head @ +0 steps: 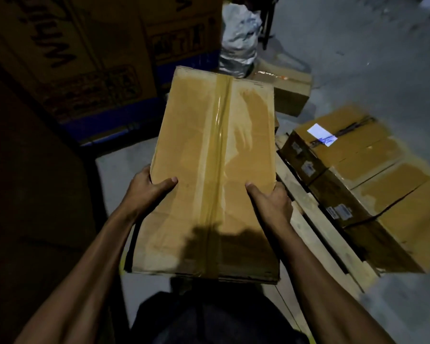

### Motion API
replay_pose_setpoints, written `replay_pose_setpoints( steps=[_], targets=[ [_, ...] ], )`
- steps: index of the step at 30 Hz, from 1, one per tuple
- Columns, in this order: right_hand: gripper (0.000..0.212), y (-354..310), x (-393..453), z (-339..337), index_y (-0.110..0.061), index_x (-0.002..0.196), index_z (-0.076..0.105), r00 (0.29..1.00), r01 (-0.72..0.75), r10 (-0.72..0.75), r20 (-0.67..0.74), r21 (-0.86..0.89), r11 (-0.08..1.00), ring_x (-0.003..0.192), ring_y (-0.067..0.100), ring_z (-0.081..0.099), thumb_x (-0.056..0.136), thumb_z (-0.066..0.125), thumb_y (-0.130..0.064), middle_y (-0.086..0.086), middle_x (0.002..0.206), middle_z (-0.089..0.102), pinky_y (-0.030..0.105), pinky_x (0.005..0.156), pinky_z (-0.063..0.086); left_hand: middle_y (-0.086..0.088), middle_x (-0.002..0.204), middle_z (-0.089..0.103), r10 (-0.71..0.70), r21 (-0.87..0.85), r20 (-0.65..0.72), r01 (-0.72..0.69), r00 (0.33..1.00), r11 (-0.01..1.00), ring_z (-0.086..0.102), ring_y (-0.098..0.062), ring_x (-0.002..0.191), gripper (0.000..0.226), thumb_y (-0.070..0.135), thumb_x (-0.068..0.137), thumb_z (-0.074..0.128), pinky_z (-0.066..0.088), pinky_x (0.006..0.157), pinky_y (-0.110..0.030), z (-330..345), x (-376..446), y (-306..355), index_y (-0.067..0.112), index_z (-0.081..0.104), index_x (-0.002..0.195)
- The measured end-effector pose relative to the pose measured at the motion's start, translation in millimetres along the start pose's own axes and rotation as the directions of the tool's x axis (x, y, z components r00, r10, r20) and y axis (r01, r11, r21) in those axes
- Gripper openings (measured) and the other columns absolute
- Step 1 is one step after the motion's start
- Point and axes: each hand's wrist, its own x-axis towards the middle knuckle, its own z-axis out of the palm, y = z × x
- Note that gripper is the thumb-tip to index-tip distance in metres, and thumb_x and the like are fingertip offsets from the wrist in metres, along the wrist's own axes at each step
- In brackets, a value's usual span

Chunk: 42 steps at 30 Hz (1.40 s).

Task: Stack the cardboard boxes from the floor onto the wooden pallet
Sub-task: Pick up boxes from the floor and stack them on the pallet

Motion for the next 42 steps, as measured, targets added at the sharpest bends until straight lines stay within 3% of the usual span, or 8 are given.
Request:
replay_pose_setpoints(
  steps=[5, 17, 24, 30, 32, 34, 38, 42],
  targets=[
    [0.068, -40, 44, 10, -0.019, 0.125, 0.055, 0.993, -0.087, 0.090, -0.070, 0.042, 0.995, 0.114, 0.035, 0.057, 0.077, 0.068, -0.066, 0.009, 0.119, 0.063, 0.044, 0.095, 0.047, -0.002, 0.114, 0.070, 0.043, 0.050, 0.124, -0.049, 0.991, 0.998, 0.068, -0.007, 0.096, 0.047, 0.023, 0.091, 0.073, 0.052, 0.071, -0.018, -1, 84, 35, 0.010, 0.057, 0.133],
    [0.067, -88, 134, 51, -0.017, 0.129, 0.054, 0.872, -0.326, 0.367, -0.323, 0.176, 0.929, 0.114, 0.033, 0.059, 0.081, 0.070, -0.061, 0.007, 0.120, 0.064, 0.044, 0.097, 0.048, 0.002, 0.114, 0.070, 0.091, 0.149, 0.470, -0.180, 0.878, 0.972, 0.068, -0.019, 0.103, 0.056, 0.043, 0.081, 0.075, 0.055, 0.091, -0.038, 47, 297, 68, 0.019, 0.058, 0.129],
    [0.065, -121, 170, 89, -0.019, 0.124, 0.057, 0.706, -0.465, 0.545, -0.452, 0.283, 0.839, 0.109, 0.036, 0.062, 0.078, 0.067, -0.064, 0.008, 0.118, 0.067, 0.043, 0.092, 0.052, 0.002, 0.124, 0.067, 0.067, 0.141, 0.719, -0.239, 0.692, 0.961, 0.065, -0.021, 0.112, 0.082, 0.065, 0.073, 0.073, 0.057, 0.092, -0.049, 71, 403, 80, 0.025, 0.049, 0.140],
    [0.070, -123, 198, 115, -0.015, 0.130, 0.053, 0.603, -0.550, 0.651, -0.461, 0.350, 0.758, 0.114, 0.038, 0.058, 0.081, 0.068, -0.062, 0.013, 0.122, 0.064, 0.041, 0.093, 0.046, 0.003, 0.097, 0.068, 0.059, 0.166, 0.794, -0.310, 0.605, 0.936, 0.069, -0.010, 0.092, 0.049, 0.045, 0.091, 0.067, 0.053, 0.073, -0.017, 106, 447, 83, 0.010, 0.061, 0.125],
    [0.071, -113, 210, 121, -0.016, 0.130, 0.053, 0.584, -0.563, 0.667, -0.463, 0.362, 0.743, 0.114, 0.038, 0.058, 0.080, 0.067, -0.064, 0.013, 0.122, 0.064, 0.041, 0.094, 0.047, -0.002, 0.100, 0.065, 0.070, 0.156, 0.837, -0.360, 0.542, 0.920, 0.066, 0.007, 0.083, 0.013, 0.020, 0.101, 0.058, 0.051, 0.070, -0.008, 122, 458, 76, 0.019, 0.061, 0.113],
    [0.071, -99, 224, 128, -0.017, 0.128, 0.053, 0.575, -0.576, 0.681, -0.454, 0.366, 0.731, 0.112, 0.037, 0.059, 0.079, 0.066, -0.066, 0.012, 0.119, 0.066, 0.042, 0.095, 0.049, -0.013, 0.101, 0.064, 0.084, 0.138, 0.851, -0.374, 0.519, 0.917, 0.063, 0.011, 0.072, 0.024, 0.002, 0.100, 0.056, 0.050, 0.067, -0.007, 138, 466, 72, 0.027, 0.056, 0.099],
    [0.071, -57, 258, 149, -0.018, 0.125, 0.053, 0.561, -0.578, 0.689, -0.458, 0.379, 0.723, 0.109, 0.036, 0.061, 0.076, 0.065, -0.068, 0.009, 0.115, 0.067, 0.045, 0.094, 0.051, -0.016, 0.072, 0.040, 0.102, 0.105, 0.869, -0.382, 0.484, 0.918, 0.045, -0.020, 0.066, 0.046, -0.007, 0.097, 0.052, 0.040, 0.054, -0.025, 179, 475, 48, 0.037, 0.046, 0.085],
    [0.065, 4, 292, 178, -0.018, 0.118, 0.057, 0.555, -0.582, 0.699, -0.451, 0.390, 0.714, 0.107, 0.036, 0.062, 0.076, 0.066, -0.067, 0.009, 0.112, 0.068, 0.045, 0.092, 0.052, -0.022, 0.094, 0.066, 0.071, 0.144, 0.833, -0.340, 0.548, 0.929, 0.066, -0.037, 0.084, 0.021, 0.036, 0.089, 0.063, 0.057, 0.073, -0.052, 219, 499, -5, 0.043, 0.064, 0.109]
  ],
)
